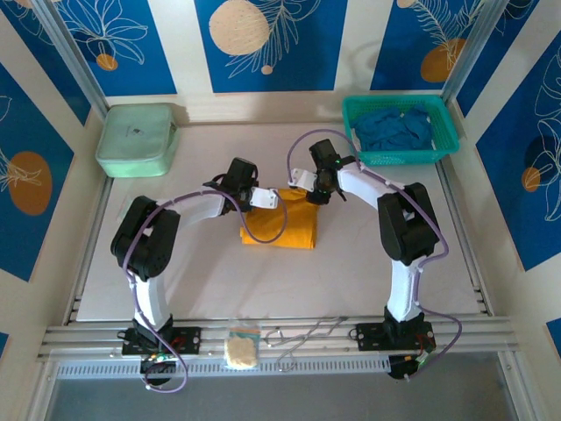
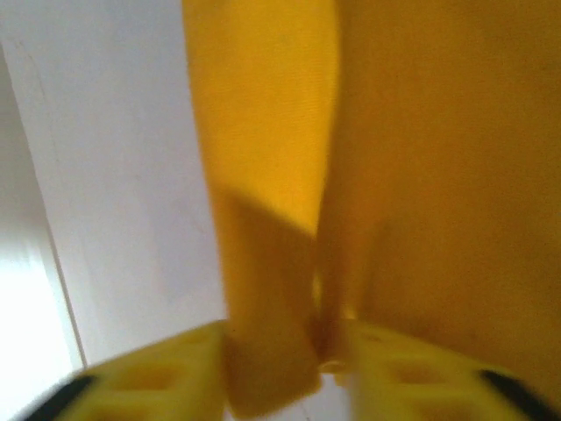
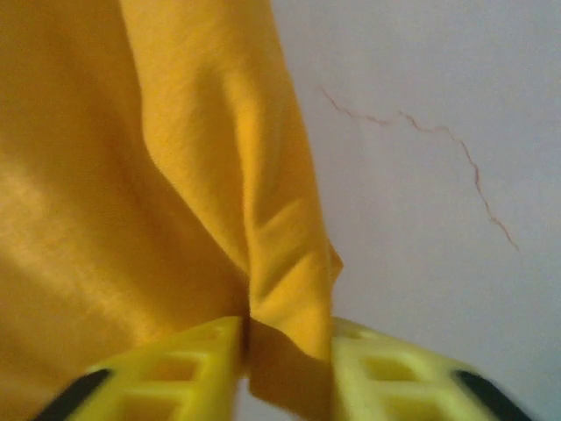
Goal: Fold and stack the t-shirts
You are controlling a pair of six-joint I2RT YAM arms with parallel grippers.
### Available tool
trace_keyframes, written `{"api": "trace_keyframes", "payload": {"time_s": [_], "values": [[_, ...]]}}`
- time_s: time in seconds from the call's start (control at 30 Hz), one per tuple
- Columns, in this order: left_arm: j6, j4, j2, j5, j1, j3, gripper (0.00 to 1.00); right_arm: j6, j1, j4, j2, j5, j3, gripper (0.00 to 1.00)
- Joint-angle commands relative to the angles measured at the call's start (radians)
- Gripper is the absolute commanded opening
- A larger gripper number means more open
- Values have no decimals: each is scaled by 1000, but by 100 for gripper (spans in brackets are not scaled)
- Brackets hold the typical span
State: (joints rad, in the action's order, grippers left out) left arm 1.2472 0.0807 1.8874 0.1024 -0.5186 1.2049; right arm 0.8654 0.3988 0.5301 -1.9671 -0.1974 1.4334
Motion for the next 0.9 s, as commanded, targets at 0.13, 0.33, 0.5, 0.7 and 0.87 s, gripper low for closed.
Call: {"api": "trace_keyframes", "payload": {"time_s": [0.13, 0.33, 0.5, 0.7, 0.87], "values": [[-62, -222, -33, 156, 19, 26, 66, -190, -38, -19, 57, 55, 77, 71], [-212, -261, -156, 344, 20, 74, 75, -474, -38, -47, 245, -39, 74, 82], [-515, -24, -324, 431, 17, 131, 86, -871, -63, 252, 358, -33, 165, 99], [-1041, 704, -351, 412, 11, 352, 80, -1160, 12, 354, 527, -2, -54, 99], [-1283, 853, -371, 148, -8, 261, 64, -1338, 33, 271, 636, 138, -239, 99]]}}
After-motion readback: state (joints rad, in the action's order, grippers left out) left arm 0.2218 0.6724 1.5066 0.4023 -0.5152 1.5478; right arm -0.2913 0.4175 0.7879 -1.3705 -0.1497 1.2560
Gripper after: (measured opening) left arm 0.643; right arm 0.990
